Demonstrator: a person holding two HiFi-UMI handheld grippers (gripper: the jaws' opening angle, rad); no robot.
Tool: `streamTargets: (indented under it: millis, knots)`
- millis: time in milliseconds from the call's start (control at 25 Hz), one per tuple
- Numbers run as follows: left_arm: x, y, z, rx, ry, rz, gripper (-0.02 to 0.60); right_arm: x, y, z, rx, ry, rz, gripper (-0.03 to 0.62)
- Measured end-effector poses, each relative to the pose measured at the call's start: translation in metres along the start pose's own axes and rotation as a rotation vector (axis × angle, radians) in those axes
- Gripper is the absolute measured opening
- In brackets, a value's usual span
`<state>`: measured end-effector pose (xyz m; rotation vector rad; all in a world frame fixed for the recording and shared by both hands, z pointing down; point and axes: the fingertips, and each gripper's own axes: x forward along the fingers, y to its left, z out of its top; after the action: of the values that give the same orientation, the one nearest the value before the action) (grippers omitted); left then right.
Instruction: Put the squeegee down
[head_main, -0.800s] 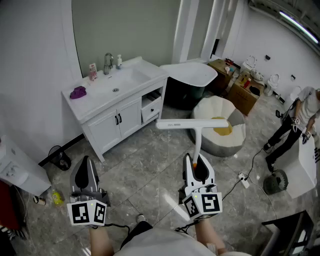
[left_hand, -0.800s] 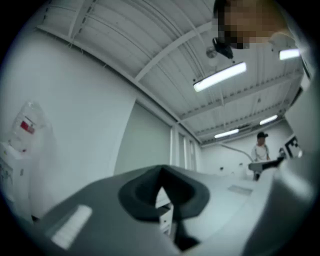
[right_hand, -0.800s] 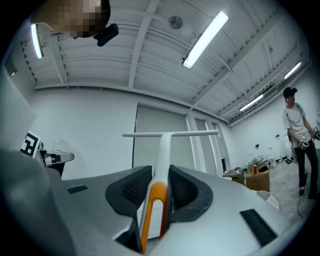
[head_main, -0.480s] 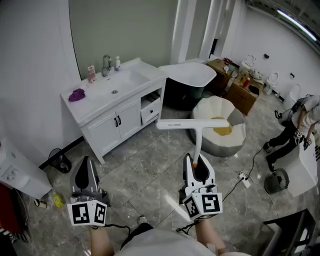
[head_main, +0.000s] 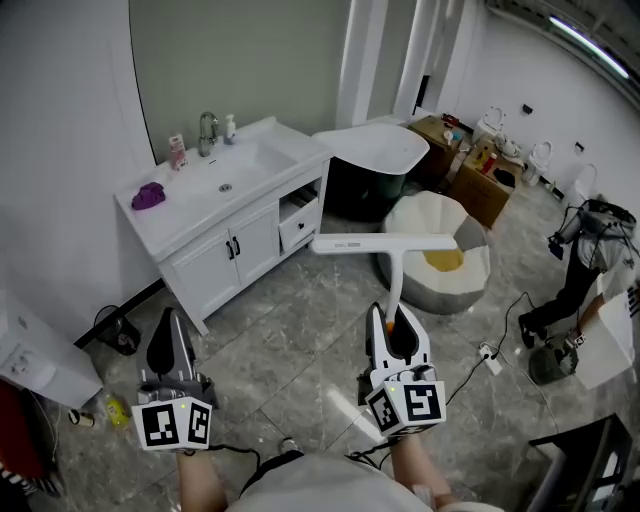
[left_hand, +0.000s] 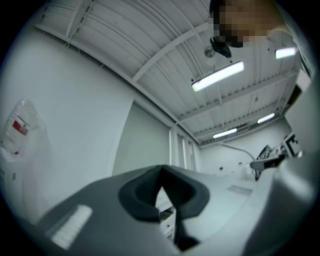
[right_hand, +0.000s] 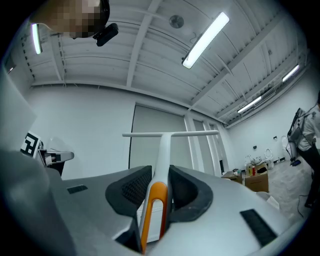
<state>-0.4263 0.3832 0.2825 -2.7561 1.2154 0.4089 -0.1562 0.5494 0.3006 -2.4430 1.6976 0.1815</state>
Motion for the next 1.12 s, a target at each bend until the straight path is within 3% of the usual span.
streamTargets:
  millis: [560,1120]
  knots:
    - [0.068,0.025,-0.043,-0.013,0.05,-0.059,0.008,0.064,0.001,-0.028,-0.015,0.021,-0.025,0.107]
    - [0.235,0.044,-0.071,0.0,0.011,-0.006,0.008,0.248,-0.049,-0.042,-0.011,-0.008,0.042,0.108]
